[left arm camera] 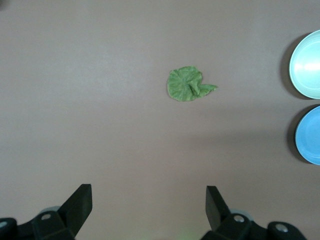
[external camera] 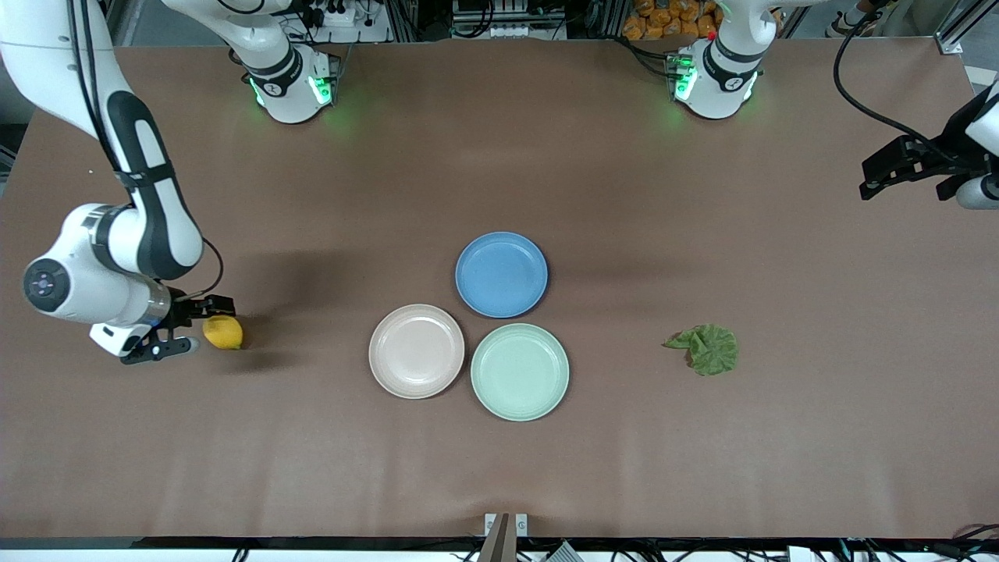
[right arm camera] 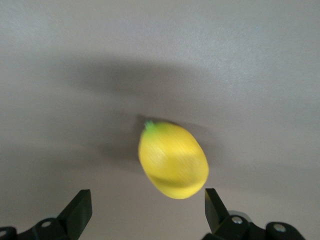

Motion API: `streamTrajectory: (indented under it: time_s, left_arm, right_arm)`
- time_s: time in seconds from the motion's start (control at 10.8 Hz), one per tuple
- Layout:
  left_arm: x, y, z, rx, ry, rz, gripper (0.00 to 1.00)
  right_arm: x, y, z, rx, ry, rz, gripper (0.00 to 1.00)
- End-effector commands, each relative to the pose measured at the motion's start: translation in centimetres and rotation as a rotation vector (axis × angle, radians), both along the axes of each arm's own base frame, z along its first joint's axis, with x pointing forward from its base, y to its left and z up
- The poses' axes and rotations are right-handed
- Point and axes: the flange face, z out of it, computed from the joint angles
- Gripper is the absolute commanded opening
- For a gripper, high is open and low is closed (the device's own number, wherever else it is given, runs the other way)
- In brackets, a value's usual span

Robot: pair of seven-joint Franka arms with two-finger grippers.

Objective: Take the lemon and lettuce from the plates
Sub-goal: 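Open both grippers, releasing the lemon and the lettuce on the table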

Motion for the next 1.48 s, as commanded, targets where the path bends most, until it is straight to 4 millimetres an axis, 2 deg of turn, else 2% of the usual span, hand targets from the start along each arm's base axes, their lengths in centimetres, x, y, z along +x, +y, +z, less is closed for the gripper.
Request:
streamTrajectory:
  time_s: [0.0, 0.18, 0.55, 0.74, 0.92, 1.11, 1.38]
  left_arm:
    - [-0.7, 0.8, -0.9, 0.03, -0.006, 0.032, 1.0]
    - [-1.3, 1.7, -1.4, 0.02, -0.034, 0.051, 1.0]
    - [-1.0, 1.3, -1.6, 0.03, -0.029, 0.037, 1.0]
    - [-0.9, 1.0, -1.4, 0.03, -0.033, 0.033, 1.0]
    - [-0.8, 0.9, -1.3, 0.029, -0.035, 0.031, 1.0]
    - [-0.4, 0.9, -1.0, 0.03, -0.044, 0.028, 1.0]
    - [-0.2, 0.9, -0.6, 0.028, -0.052, 0.028, 1.0]
  right_arm:
    - [0.9, 0.2, 4.2, 0.002, 0.011, -0.026, 1.0]
    - [0.6, 0.3, 7.2, -0.005, 0.001, -0.033, 1.0]
    - [-0.8, 0.4, 12.9, -0.029, 0.02, -0.037, 1.0]
    - [-0.9, 0.4, 16.7, -0.059, 0.065, -0.115, 1.0]
    - [-1.3, 0.9, 21.3, -0.085, 0.084, -0.125, 1.0]
    - [-2.5, 1.1, 25.5, -0.09, 0.072, -0.123, 1.0]
    - [-4.1, 1.0, 30.3, -0.119, 0.091, -0.124, 1.0]
